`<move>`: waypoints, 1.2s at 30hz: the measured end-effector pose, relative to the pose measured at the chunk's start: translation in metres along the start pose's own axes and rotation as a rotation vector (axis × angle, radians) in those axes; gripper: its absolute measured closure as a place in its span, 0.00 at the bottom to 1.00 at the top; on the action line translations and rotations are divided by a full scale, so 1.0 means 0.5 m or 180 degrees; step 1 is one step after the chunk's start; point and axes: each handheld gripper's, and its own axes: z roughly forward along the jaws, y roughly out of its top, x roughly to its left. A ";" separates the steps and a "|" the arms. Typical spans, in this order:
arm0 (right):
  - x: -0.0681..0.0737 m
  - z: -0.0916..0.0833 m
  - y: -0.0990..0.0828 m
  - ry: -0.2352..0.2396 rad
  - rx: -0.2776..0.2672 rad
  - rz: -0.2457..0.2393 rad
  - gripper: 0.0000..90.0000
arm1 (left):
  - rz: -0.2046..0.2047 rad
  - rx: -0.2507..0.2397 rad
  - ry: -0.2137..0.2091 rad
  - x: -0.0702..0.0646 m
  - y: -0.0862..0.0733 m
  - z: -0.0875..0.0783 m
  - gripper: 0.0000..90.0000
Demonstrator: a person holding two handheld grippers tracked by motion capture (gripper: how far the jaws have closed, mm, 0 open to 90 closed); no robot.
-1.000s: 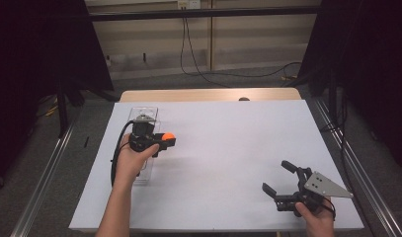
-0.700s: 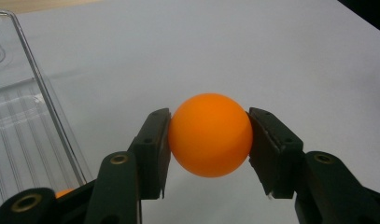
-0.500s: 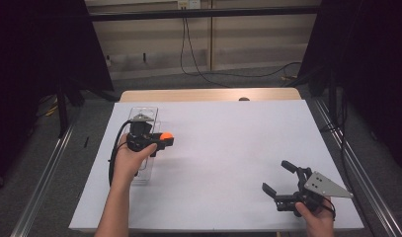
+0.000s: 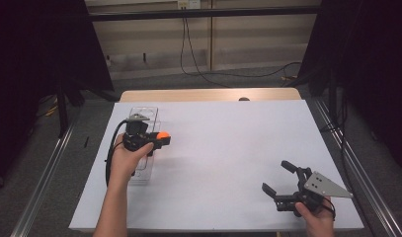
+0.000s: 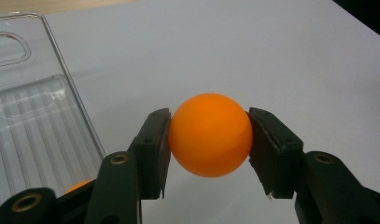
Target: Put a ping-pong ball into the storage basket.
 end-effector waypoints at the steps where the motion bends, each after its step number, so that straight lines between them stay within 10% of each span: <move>1: 0.000 0.000 0.000 -0.0001 0.0001 -0.0001 0.02 | -0.0008 0.0005 0.0002 0.001 0.000 0.000 0.56; 36: 0.000 0.001 0.000 0.0001 0.0005 -0.0007 0.02 | -0.0061 -0.0021 0.0191 0.031 -0.008 -0.024 0.56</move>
